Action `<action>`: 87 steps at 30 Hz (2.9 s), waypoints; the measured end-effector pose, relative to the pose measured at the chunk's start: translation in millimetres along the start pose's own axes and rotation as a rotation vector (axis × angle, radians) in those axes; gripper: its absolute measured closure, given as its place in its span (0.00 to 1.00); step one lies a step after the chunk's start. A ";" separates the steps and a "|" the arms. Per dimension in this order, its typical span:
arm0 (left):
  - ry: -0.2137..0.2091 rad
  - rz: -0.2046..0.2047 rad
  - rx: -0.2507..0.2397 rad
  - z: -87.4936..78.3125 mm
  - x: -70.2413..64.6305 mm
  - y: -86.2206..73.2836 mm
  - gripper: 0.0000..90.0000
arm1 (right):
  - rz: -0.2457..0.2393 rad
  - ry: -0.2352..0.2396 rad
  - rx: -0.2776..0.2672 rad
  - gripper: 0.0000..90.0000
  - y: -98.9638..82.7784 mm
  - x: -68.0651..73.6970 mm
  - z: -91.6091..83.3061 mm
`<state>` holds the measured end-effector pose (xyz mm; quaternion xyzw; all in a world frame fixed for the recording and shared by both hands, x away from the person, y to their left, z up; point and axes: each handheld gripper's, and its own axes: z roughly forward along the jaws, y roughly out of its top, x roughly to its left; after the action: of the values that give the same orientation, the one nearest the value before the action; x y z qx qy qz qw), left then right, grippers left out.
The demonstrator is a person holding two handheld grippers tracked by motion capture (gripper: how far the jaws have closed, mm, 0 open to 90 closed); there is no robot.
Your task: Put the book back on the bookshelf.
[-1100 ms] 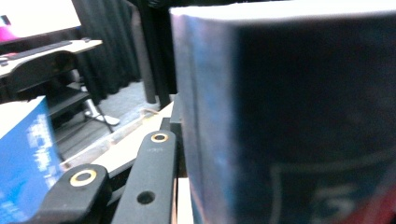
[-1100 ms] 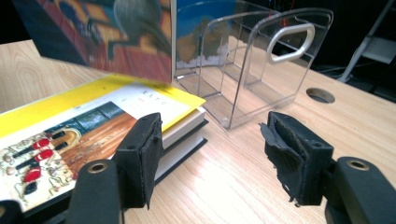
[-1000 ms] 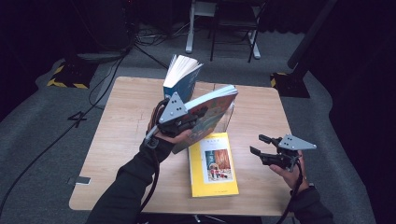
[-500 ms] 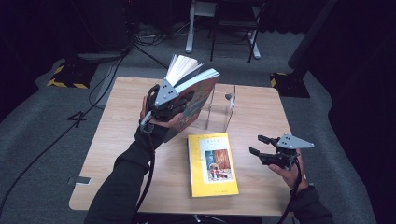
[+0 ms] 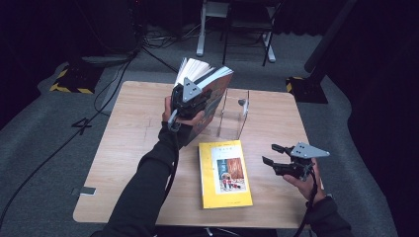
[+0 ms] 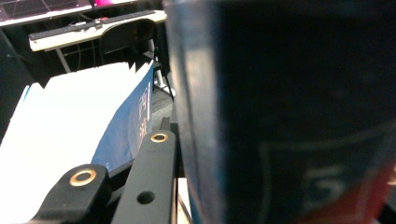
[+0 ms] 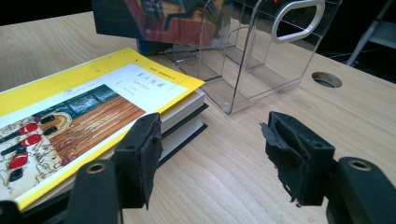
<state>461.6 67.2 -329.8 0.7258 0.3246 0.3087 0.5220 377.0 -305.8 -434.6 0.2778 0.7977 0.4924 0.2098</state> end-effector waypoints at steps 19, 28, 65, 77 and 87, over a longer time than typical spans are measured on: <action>0.076 0.014 0.035 41.4 -1.2 3.8 0.81 | 0.017 -0.004 0.025 0.41 -5.1 -2.8 2.6; 0.114 0.021 0.042 58.5 -2.1 5.5 0.81 | 0.019 -0.004 0.026 0.42 -5.9 -2.6 2.7; 0.197 0.034 0.075 78.7 -4.0 -7.1 0.78 | 0.006 -0.003 0.040 0.42 -6.9 -1.2 1.8; 0.237 0.034 0.083 67.3 -4.3 -14.1 0.75 | 0.001 0.002 0.050 0.42 -7.4 -0.4 3.2; 0.243 0.033 0.066 52.9 -5.2 -20.4 0.74 | 0.002 0.005 0.059 0.42 -7.7 0.4 4.7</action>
<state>497.0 38.5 -363.9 0.7052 0.3832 0.3922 0.4496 377.7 -305.1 -443.6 0.2833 0.8120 0.4697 0.1995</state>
